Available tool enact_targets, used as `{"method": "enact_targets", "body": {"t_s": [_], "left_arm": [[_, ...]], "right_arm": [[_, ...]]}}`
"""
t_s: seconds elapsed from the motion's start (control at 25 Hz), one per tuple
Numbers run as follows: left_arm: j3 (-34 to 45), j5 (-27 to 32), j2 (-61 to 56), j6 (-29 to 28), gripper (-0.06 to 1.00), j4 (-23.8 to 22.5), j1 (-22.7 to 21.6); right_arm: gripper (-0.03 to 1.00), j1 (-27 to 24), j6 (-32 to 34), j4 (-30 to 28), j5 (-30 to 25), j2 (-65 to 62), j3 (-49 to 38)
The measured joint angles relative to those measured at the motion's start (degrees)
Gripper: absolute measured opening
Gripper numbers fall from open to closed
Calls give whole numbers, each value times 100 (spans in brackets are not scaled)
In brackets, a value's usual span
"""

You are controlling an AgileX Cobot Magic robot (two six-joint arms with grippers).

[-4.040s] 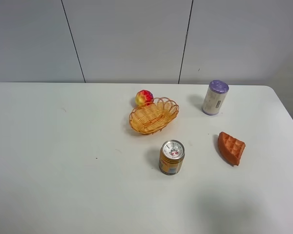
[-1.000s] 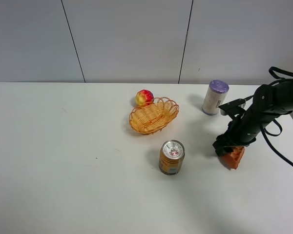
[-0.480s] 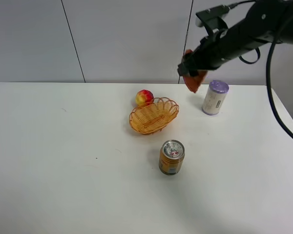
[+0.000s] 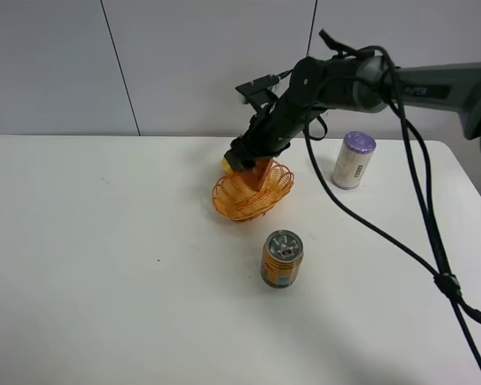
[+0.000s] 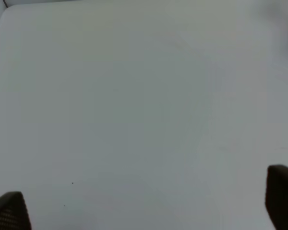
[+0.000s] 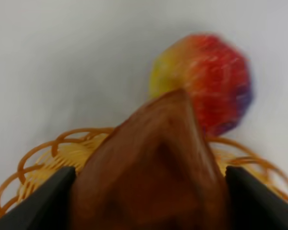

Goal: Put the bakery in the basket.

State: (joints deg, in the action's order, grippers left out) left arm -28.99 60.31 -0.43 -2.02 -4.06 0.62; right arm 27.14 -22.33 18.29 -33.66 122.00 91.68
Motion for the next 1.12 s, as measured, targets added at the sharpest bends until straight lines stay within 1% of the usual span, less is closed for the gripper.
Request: {"method": "enact_targets", "body": {"t_s": [0.16, 0.4, 0.44, 0.48, 0.52, 0.56, 0.6, 0.72, 0.84, 0.96, 1.04, 1.12], "left_arm": [[0, 0, 0, 0, 99, 0, 0], [0, 0, 0, 0, 99, 0, 0], [0, 0, 0, 0, 99, 0, 0], [0, 0, 0, 0, 99, 0, 0], [0, 0, 0, 0, 99, 0, 0], [0, 0, 0, 0, 99, 0, 0], [0, 0, 0, 0, 99, 0, 0], [0, 0, 0, 0, 99, 0, 0], [0, 0, 0, 0, 99, 0, 0], [0, 0, 0, 0, 99, 0, 0], [0, 0, 0, 0, 99, 0, 0], [0, 0, 0, 0, 99, 0, 0]], "right_arm": [[61, 34, 76, 9, 44, 339, 0], [61, 34, 122, -74, -70, 375, 34], [64, 34, 117, -75, -83, 375, 33], [71, 34, 117, -89, -89, 375, 33], [82, 36, 130, -118, -94, 375, 33], [89, 43, 142, -132, -94, 375, 33], [93, 57, 171, -148, -94, 370, 33], [98, 100, 177, -156, -113, 263, 33], [99, 192, 189, -161, -104, -223, 33], [99, 212, 526, -161, -13, -1115, 33], [99, 138, 794, -161, 72, -1837, -25], [99, -44, 933, -211, 84, -2492, -217]]}}
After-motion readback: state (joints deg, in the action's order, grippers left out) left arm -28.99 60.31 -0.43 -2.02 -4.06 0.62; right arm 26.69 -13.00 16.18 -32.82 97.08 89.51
